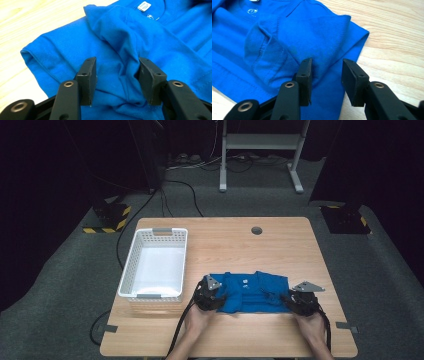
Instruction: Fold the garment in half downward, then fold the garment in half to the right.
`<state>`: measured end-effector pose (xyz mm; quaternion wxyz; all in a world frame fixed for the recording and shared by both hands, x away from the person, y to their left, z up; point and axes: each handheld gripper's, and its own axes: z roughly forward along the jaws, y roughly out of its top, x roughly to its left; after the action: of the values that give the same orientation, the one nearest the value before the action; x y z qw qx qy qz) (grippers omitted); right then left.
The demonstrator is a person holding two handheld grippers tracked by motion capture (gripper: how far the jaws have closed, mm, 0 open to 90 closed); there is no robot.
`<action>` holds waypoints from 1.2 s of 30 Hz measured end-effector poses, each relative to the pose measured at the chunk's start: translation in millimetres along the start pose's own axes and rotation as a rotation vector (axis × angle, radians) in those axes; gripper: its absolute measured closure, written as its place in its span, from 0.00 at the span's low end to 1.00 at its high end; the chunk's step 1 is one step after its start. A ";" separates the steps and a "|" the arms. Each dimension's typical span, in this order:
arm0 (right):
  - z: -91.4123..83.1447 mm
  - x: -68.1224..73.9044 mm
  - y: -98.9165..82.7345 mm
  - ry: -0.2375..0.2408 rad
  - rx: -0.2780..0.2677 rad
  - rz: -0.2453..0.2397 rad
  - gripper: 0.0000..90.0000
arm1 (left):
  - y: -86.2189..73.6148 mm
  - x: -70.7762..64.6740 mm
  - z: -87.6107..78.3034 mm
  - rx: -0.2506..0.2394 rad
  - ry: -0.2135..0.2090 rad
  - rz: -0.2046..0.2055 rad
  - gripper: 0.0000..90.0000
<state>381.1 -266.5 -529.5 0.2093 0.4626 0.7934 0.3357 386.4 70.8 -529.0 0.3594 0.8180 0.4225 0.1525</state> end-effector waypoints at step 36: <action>0.5 -25.3 8.7 -0.067 0.070 0.029 0.53 | 16.0 -10.0 16.7 0.006 -0.014 -0.012 0.48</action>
<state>398.8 -285.5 -523.0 0.2145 0.4919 0.7906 0.2949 398.9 49.0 -528.6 0.3609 0.8175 0.4254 0.1433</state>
